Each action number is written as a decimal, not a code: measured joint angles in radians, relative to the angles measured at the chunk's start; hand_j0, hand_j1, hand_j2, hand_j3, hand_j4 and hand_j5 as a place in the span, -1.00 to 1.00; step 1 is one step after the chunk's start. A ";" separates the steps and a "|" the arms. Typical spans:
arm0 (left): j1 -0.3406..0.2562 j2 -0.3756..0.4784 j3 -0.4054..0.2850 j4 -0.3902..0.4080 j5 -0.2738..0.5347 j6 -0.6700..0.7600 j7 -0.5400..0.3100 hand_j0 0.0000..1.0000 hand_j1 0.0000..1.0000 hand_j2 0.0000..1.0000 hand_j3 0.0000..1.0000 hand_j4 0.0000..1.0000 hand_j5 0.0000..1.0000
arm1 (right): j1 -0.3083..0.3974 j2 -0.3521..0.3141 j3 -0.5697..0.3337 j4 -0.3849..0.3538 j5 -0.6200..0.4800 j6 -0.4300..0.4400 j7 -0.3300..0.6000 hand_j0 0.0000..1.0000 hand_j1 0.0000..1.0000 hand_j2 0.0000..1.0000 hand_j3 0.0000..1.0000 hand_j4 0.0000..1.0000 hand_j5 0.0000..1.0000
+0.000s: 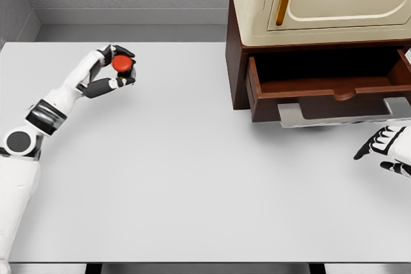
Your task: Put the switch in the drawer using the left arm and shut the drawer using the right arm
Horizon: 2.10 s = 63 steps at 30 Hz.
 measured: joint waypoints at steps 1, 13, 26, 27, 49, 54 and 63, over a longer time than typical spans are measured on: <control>0.005 -0.002 -0.003 -0.010 -0.002 0.000 0.000 -0.07 -0.07 -0.07 -0.07 -0.07 -0.07 | 0.000 0.000 0.000 0.000 0.000 0.000 0.000 0.29 0.29 0.29 0.29 0.29 0.29; 0.055 -0.031 -0.018 -0.158 -0.023 0.002 0.000 -0.07 -0.07 -0.07 -0.07 -0.07 -0.07 | 0.000 0.001 0.000 -0.001 0.000 0.000 0.001 0.28 0.28 0.28 0.28 0.28 0.28; 0.054 -0.107 -0.056 -0.231 -0.060 0.001 -0.001 -0.08 -0.08 -0.08 -0.08 -0.08 -0.08 | 0.000 0.002 0.002 -0.002 0.000 0.000 0.001 0.28 0.28 0.28 0.28 0.28 0.28; 0.054 -0.113 -0.056 -0.236 -0.067 0.001 -0.001 -0.08 -0.08 -0.08 -0.08 -0.08 -0.08 | 0.000 0.002 0.002 -0.002 0.000 0.000 0.001 0.28 0.28 0.28 0.28 0.28 0.28; 0.025 -0.238 -0.092 -0.323 -0.141 0.006 0.000 -0.15 -0.15 -0.15 -0.15 -0.15 -0.15 | 0.000 0.000 0.003 -0.002 -0.002 0.000 0.001 0.25 0.25 0.25 0.25 0.25 0.25; 0.008 -0.263 -0.094 -0.339 -0.160 0.006 0.000 -0.15 -0.15 -0.15 -0.15 -0.15 -0.15 | 0.000 0.000 0.003 -0.002 -0.004 0.000 0.001 0.25 0.25 0.25 0.25 0.25 0.25; -0.021 -0.332 -0.095 -0.372 -0.269 0.007 0.000 -0.15 -0.15 -0.15 -0.15 -0.15 -0.15 | 0.000 -0.007 0.002 -0.002 -0.009 0.000 0.001 0.25 0.25 0.25 0.25 0.25 0.25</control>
